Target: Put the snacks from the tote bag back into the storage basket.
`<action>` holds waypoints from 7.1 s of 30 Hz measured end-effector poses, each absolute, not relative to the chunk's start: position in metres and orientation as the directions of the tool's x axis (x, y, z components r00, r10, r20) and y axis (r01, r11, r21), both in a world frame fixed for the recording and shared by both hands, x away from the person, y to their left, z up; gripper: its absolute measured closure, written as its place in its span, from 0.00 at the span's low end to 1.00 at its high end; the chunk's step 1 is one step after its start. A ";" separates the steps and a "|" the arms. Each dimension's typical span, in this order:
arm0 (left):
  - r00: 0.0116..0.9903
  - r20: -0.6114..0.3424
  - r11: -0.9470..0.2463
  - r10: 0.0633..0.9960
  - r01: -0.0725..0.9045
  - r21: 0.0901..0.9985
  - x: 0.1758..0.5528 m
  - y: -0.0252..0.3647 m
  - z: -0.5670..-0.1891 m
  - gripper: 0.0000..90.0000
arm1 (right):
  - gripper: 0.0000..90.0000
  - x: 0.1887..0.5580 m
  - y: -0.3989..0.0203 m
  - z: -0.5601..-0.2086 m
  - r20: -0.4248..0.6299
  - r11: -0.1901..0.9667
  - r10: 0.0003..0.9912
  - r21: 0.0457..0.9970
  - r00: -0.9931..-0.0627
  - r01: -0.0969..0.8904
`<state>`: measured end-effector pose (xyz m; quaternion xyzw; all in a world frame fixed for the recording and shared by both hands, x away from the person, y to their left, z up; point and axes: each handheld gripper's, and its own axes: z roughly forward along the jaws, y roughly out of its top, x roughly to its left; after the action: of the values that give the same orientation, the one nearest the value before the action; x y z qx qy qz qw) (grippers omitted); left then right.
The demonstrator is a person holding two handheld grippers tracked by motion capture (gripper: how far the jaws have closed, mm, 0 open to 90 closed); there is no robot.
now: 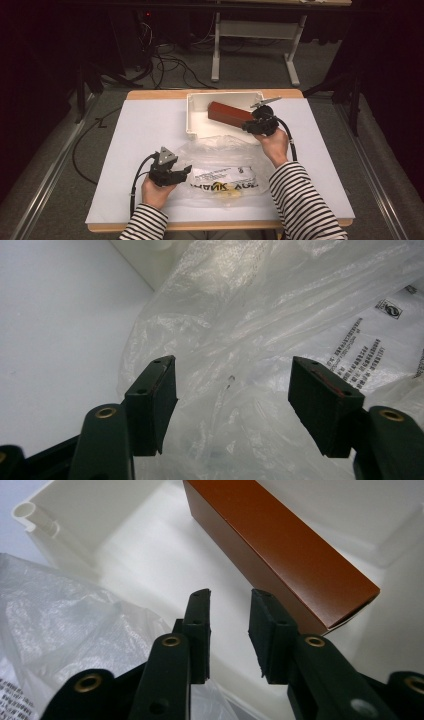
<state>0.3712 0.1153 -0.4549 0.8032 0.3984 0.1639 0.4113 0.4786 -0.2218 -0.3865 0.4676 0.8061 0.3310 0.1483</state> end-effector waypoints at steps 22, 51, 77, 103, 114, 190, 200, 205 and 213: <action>0.625 -0.082 -0.317 0.776 0.499 0.807 0.368 0.124 -0.444 0.44 | 0.70 0.451 -0.243 -0.383 0.084 0.312 0.841 0.732 -0.535 0.605; 0.624 -0.074 -0.298 0.778 0.470 0.831 0.362 0.134 -0.428 0.45 | 0.66 0.407 -0.272 -0.372 0.081 0.282 0.833 0.788 -0.547 0.547; 0.637 -0.089 -0.264 0.766 0.438 0.859 0.353 0.145 -0.422 0.43 | 0.63 0.370 -0.295 -0.376 0.118 0.208 0.841 0.830 -0.528 0.517; 0.616 -0.094 -0.243 0.782 0.440 0.864 0.347 0.162 -0.428 0.41 | 0.50 0.348 -0.310 -0.400 0.108 0.170 0.862 0.860 -0.496 0.482; 0.592 -0.089 -0.228 0.801 0.439 0.869 0.346 0.170 -0.433 0.39 | 0.46 0.341 -0.318 -0.412 0.075 0.182 0.869 0.870 -0.490 0.457; 0.369 -0.074 -0.147 0.927 0.537 0.831 0.388 0.191 -0.475 0.38 | 0.48 0.363 -0.344 -0.476 0.095 0.096 0.948 0.826 -0.303 0.556; 0.360 -0.059 -0.154 0.931 0.532 0.832 0.391 0.188 -0.479 0.39 | 0.49 0.364 -0.344 -0.476 0.090 0.099 0.949 0.825 -0.302 0.557; 0.357 -0.050 -0.160 0.933 0.533 0.831 0.392 0.188 -0.480 0.39 | 0.49 0.365 -0.342 -0.477 0.085 0.106 0.951 0.813 -0.298 0.572; 0.354 -0.040 -0.167 0.934 0.535 0.828 0.394 0.185 -0.483 0.39 | 0.49 0.367 -0.340 -0.477 0.061 0.131 0.952 0.803 -0.300 0.581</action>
<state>0.3942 0.1850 -0.4826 0.7214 0.5094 0.2517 0.3960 0.3666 -0.3396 -0.4773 0.5390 0.7112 0.3795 0.2445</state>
